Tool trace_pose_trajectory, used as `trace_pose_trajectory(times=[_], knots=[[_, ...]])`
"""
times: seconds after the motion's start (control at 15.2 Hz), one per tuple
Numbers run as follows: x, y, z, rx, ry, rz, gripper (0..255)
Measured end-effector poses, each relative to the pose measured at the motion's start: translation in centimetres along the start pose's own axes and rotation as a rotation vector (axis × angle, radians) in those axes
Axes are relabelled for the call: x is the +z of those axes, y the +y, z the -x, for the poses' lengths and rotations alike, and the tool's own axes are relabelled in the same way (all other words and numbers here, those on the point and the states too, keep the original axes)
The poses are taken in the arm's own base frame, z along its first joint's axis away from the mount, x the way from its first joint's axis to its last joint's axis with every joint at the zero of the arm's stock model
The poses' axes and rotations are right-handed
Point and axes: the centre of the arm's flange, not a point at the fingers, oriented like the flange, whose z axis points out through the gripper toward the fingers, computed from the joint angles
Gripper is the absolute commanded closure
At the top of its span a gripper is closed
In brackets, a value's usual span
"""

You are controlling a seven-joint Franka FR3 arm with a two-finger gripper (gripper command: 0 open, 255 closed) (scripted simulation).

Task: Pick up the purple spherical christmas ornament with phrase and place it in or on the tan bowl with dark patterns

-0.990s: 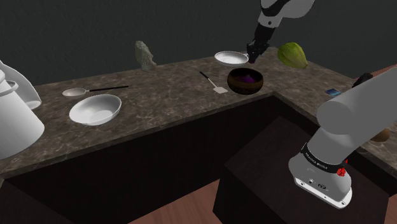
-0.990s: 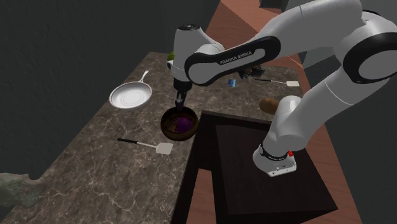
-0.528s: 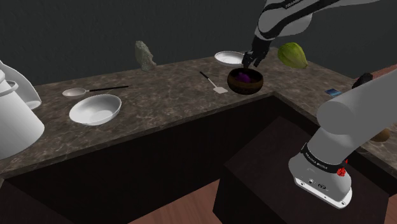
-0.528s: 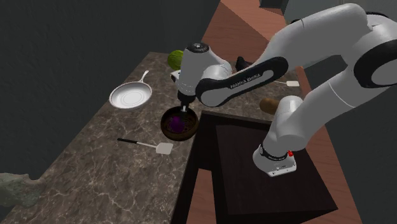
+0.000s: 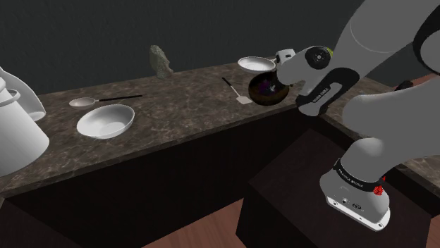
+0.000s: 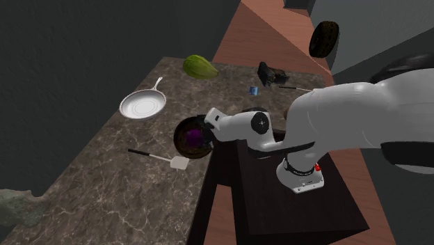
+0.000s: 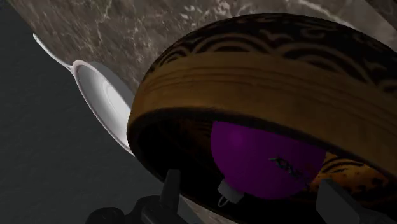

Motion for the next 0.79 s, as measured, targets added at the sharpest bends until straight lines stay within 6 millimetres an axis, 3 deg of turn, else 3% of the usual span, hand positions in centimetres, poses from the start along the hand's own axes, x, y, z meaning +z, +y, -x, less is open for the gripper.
trace_pose_trajectory(times=[0.26, 0.53, 0.66, 0.73, 0.79], knots=[[0.9, 0.0, -1.3, -0.007, 0.183, -0.013, 0], [1.1, -0.7, -1.5, -0.005, 0.182, -0.02, 0], [1.0, -0.2, -1.1, -0.005, 0.195, -0.027, 0], [1.2, -0.1, -1.1, -0.005, 0.18, -0.027, 255], [1.8, -0.1, -1.0, -0.006, 0.178, -0.028, 255]])
